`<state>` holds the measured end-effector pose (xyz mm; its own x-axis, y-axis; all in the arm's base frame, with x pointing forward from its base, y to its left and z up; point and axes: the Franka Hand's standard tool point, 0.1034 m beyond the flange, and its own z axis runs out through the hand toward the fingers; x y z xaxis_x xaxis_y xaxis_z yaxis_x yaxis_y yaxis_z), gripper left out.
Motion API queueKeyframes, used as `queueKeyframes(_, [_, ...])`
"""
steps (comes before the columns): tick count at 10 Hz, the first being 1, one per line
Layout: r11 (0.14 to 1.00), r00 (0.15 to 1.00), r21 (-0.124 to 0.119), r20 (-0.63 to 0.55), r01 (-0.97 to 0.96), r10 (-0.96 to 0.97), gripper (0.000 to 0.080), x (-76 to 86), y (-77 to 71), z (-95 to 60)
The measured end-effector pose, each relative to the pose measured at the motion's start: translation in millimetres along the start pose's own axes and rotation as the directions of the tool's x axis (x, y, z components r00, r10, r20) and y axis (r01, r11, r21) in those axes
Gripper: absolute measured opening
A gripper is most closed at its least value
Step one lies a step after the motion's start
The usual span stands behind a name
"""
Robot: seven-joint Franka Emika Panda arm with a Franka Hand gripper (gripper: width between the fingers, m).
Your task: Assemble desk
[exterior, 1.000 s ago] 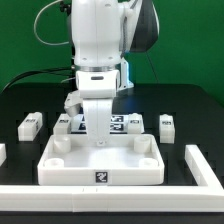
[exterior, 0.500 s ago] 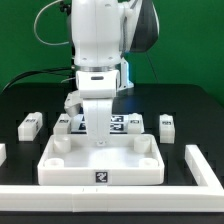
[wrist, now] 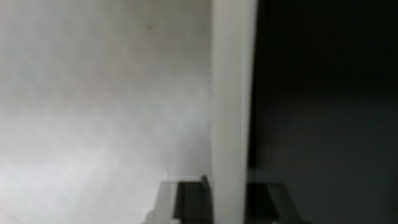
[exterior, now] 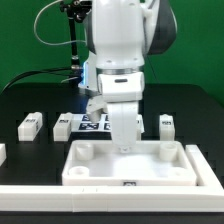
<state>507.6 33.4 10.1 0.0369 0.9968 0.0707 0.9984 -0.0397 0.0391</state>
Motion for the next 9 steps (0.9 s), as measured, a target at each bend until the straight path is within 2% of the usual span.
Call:
queueKeyframes(2, [1.000, 1.000, -0.008, -0.001, -0.016, 0.016, 0.0054, 1.2, 7.7, 0.2])
queueKeyframes(7, [1.000, 1.000, -0.016, -0.002, -0.014, 0.014, 0.0054, 0.4, 8.3, 1.0])
queueKeyframes(8, [1.000, 1.000, -0.016, -0.001, -0.014, 0.014, 0.0226, 0.3, 8.4, 1.0])
queueKeyframes(9, [1.000, 1.000, -0.016, -0.001, -0.014, 0.014, 0.0362, 0.2, 8.4, 1.0])
